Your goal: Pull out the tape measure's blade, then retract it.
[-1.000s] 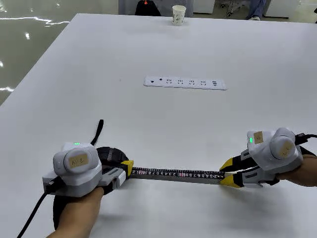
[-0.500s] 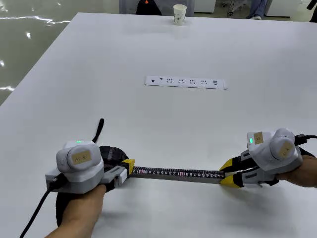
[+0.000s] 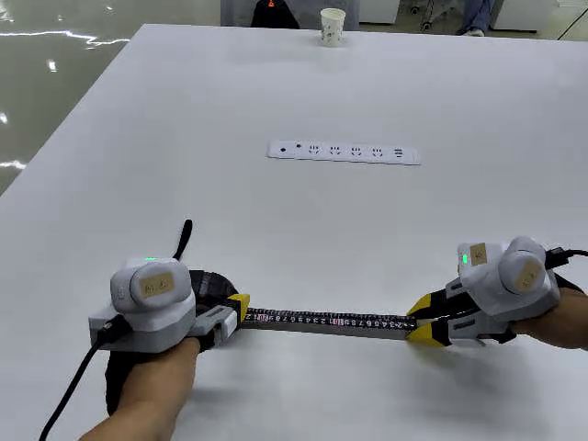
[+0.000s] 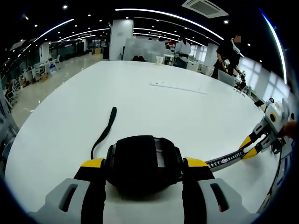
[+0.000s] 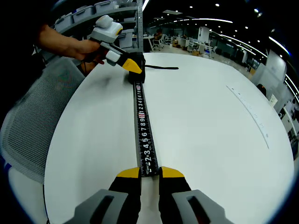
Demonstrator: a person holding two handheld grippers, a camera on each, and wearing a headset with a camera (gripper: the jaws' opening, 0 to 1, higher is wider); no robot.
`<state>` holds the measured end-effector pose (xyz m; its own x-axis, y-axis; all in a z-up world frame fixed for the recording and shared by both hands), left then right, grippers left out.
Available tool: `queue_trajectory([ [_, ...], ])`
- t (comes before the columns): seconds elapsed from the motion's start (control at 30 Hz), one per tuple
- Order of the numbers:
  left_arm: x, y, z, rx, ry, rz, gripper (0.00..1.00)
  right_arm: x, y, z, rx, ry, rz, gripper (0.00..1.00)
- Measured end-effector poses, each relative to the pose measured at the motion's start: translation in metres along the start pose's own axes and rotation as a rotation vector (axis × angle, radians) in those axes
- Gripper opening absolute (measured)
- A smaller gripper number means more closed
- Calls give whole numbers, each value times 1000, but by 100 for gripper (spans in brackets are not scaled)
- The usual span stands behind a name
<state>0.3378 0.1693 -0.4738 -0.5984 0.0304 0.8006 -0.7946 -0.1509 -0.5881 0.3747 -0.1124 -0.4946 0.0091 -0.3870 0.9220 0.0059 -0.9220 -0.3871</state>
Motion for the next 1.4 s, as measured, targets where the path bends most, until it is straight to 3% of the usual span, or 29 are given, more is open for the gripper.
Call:
queue_trajectory([
  [0.43,0,0,-1,-9,-10,-14,59,0,0,1,0,3,-2,9],
  [0.57,0,-1,-1,-12,-10,-45,59,0,1,2,-1,2,-3,9],
  [1.4,0,1,0,-10,5,-61,57,-1,2,3,-8,5,0,9],
])
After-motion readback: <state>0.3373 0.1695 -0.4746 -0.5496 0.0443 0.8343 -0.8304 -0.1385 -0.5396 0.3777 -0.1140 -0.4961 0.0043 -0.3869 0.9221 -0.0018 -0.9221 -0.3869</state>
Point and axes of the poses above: the centre of the closed fingertips' face, and the gripper's own axes: x roughly backward along the fingers, z roughly to its right, y roughly out of its underside, the point moved 3 cm from there along x, roughly backward along the fingers, and after that the axes turned 15 degrees about -z, right-handed, at the moved point
